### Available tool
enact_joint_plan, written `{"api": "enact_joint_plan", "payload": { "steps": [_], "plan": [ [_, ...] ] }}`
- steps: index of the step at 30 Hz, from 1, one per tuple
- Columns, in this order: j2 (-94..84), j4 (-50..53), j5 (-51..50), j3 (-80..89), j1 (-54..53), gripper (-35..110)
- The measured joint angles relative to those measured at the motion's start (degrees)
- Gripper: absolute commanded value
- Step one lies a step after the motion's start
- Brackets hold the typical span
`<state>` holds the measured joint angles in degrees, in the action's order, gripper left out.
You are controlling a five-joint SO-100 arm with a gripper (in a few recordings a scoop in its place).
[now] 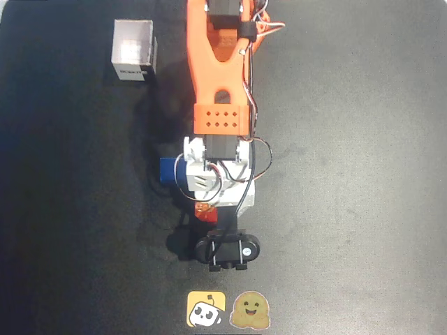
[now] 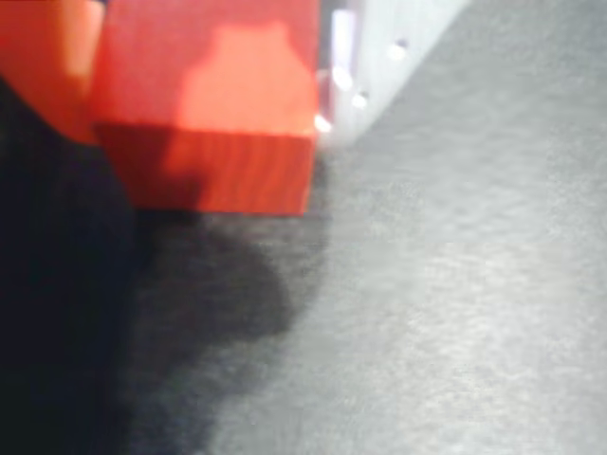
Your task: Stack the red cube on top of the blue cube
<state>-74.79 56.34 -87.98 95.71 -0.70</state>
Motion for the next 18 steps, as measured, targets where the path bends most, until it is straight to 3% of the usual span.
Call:
{"api": "enact_joint_plan", "payload": {
  "steps": [5, 18],
  "plan": [
    [-0.26, 1.14, 0.18, 0.09, -0.26, 0],
    [-8.26, 18.72, 0.18, -5.98, -1.76, 0]
  ]
}}
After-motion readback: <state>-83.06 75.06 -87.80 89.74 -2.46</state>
